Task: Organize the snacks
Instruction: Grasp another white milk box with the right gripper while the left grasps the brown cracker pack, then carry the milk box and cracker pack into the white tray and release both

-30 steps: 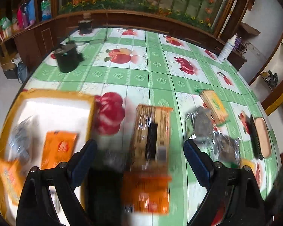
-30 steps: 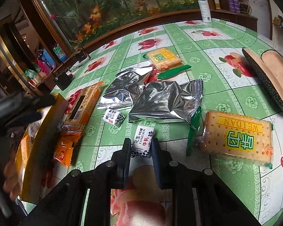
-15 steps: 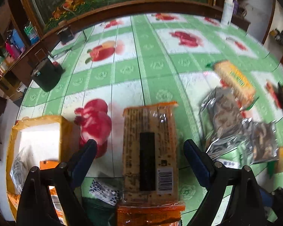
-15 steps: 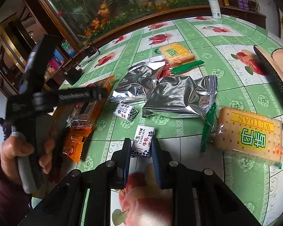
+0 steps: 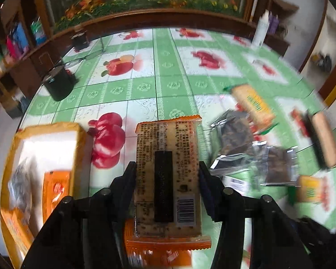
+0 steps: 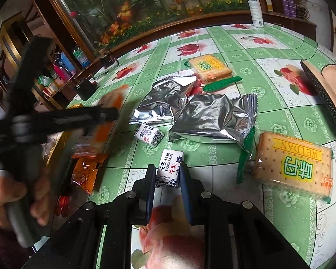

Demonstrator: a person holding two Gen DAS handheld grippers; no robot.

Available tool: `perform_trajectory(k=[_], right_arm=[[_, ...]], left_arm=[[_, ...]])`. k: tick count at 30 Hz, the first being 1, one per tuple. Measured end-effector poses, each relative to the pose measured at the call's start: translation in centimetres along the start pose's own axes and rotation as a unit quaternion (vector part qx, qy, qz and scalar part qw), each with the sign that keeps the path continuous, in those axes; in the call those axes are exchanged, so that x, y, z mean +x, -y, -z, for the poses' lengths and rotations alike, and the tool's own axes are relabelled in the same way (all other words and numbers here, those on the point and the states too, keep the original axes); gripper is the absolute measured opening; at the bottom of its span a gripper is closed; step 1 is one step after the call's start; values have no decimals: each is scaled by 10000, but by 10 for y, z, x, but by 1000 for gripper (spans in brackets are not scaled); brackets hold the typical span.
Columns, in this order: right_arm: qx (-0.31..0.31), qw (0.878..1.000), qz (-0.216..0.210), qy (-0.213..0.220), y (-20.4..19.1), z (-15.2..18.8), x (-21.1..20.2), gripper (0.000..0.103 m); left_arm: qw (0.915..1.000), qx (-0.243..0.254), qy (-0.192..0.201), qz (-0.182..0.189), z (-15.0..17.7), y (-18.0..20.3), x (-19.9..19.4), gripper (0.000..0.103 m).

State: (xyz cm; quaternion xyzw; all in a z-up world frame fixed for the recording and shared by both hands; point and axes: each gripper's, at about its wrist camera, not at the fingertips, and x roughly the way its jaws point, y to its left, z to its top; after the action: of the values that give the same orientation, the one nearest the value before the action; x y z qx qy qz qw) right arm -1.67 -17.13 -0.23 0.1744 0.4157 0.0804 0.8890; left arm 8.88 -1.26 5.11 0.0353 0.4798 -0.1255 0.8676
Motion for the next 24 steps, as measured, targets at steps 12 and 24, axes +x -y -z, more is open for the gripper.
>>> perform_trajectory(k=[12, 24], right_arm=[[-42, 9994, -187, 292, -2, 0, -13, 23], [-608, 9953, -750, 103, -84, 9, -31, 23]], left_arm=[[9916, -1085, 692, -109, 104, -94, -121, 52], [9739, -2154, 432, -568, 176, -190, -123, 53]])
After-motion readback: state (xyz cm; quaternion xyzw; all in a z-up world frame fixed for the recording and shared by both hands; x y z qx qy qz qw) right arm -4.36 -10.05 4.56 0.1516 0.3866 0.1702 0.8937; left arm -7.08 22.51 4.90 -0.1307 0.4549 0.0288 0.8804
